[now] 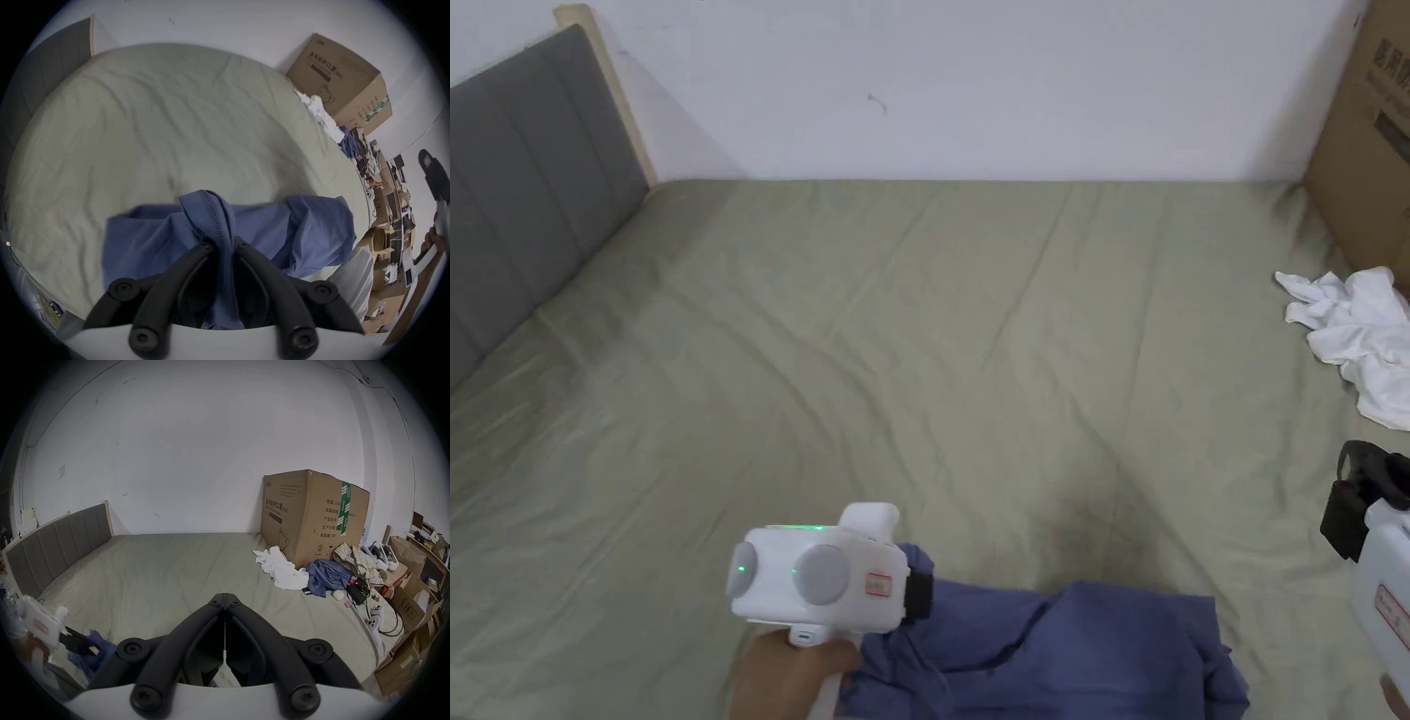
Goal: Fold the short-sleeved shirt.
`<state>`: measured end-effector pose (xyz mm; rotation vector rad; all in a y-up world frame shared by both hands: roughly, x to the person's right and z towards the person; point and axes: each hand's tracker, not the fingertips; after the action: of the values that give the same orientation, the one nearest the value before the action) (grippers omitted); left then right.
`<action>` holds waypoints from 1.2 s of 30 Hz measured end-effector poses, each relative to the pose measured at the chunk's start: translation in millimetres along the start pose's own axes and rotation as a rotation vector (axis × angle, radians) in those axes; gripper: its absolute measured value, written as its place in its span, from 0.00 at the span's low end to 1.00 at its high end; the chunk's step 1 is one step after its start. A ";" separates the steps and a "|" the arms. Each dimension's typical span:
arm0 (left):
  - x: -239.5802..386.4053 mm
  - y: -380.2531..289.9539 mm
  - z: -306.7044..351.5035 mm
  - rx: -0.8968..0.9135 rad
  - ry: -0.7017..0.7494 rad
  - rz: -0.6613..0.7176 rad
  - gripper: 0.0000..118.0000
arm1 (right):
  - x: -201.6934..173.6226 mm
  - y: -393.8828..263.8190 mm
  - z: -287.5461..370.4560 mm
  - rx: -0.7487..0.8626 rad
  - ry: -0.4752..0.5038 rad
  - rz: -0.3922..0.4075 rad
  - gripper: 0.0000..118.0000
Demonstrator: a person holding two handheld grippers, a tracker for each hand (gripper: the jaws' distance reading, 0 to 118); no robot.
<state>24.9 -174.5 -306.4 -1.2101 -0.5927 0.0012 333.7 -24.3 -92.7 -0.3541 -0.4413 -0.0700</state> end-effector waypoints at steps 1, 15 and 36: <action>4.4 -2.6 -8.9 -0.009 0.001 -0.003 0.12 | 0.5 -0.1 -0.1 0.000 -0.003 0.000 0.02; 18.4 -0.3 43.3 0.194 -0.110 -0.053 0.90 | -1.2 2.7 0.1 0.002 0.002 -0.021 0.02; -45.5 -30.6 39.8 0.295 0.065 -0.047 0.04 | 9.9 9.6 6.8 0.010 -0.025 -0.025 0.02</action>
<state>-40.3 -165.1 -290.3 -0.9064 -0.5430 0.0100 341.3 -12.9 -85.8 -0.3397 -0.4706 -0.0879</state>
